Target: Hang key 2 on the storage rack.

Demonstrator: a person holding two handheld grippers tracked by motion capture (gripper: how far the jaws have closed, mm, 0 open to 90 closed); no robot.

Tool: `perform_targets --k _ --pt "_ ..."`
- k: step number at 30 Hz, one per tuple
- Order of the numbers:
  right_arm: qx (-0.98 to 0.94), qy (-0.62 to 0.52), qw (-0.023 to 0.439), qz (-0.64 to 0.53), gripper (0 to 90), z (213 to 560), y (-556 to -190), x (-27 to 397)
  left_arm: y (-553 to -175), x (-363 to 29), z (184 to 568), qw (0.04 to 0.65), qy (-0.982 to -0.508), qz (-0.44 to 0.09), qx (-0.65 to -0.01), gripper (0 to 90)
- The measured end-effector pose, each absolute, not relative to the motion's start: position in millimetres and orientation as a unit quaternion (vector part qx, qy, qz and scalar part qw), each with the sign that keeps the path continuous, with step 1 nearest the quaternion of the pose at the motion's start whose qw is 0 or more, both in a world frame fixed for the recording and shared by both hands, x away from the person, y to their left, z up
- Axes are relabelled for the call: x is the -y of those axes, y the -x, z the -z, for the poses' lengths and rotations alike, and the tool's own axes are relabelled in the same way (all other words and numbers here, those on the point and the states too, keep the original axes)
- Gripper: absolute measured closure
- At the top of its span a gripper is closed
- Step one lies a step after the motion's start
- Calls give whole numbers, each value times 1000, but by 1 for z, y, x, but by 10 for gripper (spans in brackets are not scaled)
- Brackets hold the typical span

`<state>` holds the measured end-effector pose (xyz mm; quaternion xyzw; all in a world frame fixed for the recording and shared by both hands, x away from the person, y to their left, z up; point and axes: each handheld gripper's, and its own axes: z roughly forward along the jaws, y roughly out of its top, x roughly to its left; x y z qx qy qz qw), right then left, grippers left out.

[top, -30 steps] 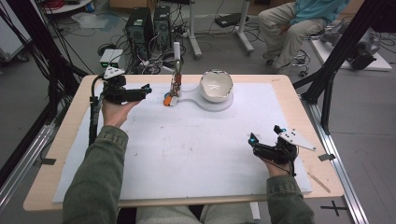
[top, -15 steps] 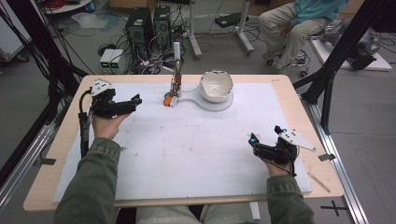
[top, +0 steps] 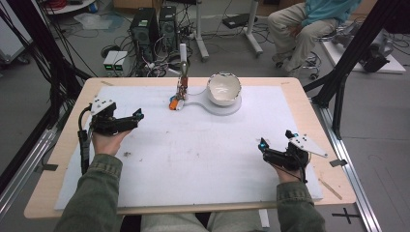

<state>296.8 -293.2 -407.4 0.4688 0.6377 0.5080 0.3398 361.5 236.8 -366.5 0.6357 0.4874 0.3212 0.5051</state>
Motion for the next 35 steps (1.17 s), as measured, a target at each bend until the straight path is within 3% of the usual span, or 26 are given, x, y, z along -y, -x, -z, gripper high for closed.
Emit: perform_targets --k 35 --pt "-637 -469 345 -505 7 407 -296 294 -312 -279 412 513 -590 -345 -519 17"
